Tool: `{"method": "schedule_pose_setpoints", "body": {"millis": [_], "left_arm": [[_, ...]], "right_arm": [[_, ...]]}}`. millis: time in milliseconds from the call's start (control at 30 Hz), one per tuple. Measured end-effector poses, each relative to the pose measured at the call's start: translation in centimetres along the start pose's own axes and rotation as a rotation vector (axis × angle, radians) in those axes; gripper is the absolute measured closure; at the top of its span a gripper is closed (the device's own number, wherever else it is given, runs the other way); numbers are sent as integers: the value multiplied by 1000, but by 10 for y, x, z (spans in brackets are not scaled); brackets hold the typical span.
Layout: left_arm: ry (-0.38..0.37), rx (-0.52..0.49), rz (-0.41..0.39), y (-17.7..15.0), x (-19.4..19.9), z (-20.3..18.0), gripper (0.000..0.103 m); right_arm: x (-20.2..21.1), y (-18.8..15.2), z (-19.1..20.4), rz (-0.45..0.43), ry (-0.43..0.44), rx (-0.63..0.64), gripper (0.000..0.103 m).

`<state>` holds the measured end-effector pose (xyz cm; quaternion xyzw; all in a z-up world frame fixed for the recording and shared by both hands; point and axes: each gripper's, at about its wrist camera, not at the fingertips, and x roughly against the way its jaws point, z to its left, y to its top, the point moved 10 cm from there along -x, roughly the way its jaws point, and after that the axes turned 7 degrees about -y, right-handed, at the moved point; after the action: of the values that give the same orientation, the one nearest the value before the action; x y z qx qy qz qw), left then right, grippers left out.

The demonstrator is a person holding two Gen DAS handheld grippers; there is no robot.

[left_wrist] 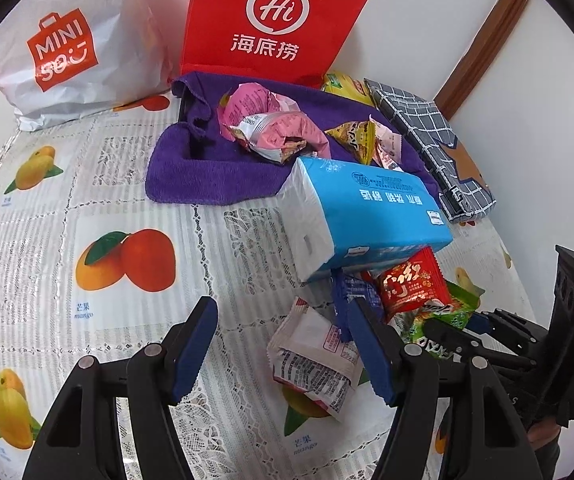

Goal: Organize snacks
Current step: 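Grasp the green snack bag with the right tool, then grasp the white snack packet with the left tool while the right holds the green bag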

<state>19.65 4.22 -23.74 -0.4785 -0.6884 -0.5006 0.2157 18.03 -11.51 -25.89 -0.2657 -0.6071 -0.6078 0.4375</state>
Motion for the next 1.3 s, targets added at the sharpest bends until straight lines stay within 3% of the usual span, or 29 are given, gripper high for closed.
{"method": "schedule_pose_setpoints", "body": {"millis": [300,700,933,1100,1200,1300], "left_arm": [[-4,32,23,-12,-2,12,37],[-91,76,52,-33,-3,18,37],[-110,-9,68,-31,-13,-15,34],[-32,-105,101,-37,-35,-33,31],[-41,-106,142,-44,-45,-39,27],[-15,-145,133,-46,-48,-47,25]], "right_arm": [[15,-1,-15,-32,-11,-22,63],[29,-2,-34,-69,-30,-43,64],[31,-4,-45,-73,-39,-56,64],[38,-7,-54,-89,-47,-58,64],[40,-9,-61,-89,-55,-68,64],[40,-11,-68,-92,-50,-82,63]]}}
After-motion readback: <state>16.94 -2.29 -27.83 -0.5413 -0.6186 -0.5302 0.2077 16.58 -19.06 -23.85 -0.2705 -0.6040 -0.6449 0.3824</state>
